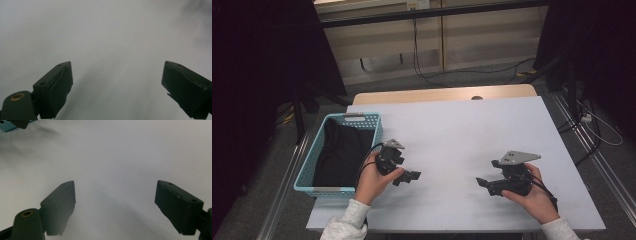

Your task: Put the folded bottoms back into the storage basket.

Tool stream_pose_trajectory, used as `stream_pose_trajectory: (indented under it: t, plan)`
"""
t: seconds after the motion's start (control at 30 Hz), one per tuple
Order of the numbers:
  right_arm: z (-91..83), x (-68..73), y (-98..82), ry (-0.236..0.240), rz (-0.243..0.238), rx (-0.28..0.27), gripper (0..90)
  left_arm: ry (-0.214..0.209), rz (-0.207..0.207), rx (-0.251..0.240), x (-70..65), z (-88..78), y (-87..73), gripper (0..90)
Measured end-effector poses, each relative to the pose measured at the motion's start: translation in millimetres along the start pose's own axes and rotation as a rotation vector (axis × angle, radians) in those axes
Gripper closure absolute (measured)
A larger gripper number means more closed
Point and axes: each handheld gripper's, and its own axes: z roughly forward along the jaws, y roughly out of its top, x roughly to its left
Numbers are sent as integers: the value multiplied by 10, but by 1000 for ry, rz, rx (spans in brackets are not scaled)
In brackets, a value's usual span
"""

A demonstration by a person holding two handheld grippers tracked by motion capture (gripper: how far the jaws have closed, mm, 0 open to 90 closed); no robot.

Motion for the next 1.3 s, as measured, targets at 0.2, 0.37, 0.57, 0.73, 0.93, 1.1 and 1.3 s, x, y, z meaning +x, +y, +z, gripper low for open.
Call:
stream_pose_trajectory:
  t: [0.2, 0.37, 0.57, 0.73, 0.93, 1.1, 1.3]
  plan:
    - [-13, -19, -9, -6, 6, -1, 158, -6, 8, -23, 2, -7, -58, 93]
    - [-6, -25, -22, -7, 7, 6, 157, -18, 17, -28, 4, 8, -91, 89]
    - [-18, -38, -24, -8, 16, 6, 154, -25, 17, -43, 41, 2, -146, 88]
    - [-19, -48, -30, -13, 11, 10, 153, -26, 11, -55, 46, -38, -183, 86]
    - [-38, -41, -54, -15, 7, 16, 151, -27, 14, -65, 38, -81, -214, 83]
    - [-91, -67, -108, -26, 11, 17, 151, -28, 2, -72, 44, -88, -235, 82]
    - [-110, -84, -109, -30, 14, 11, 151, -34, 15, -85, 34, -105, -268, 82]
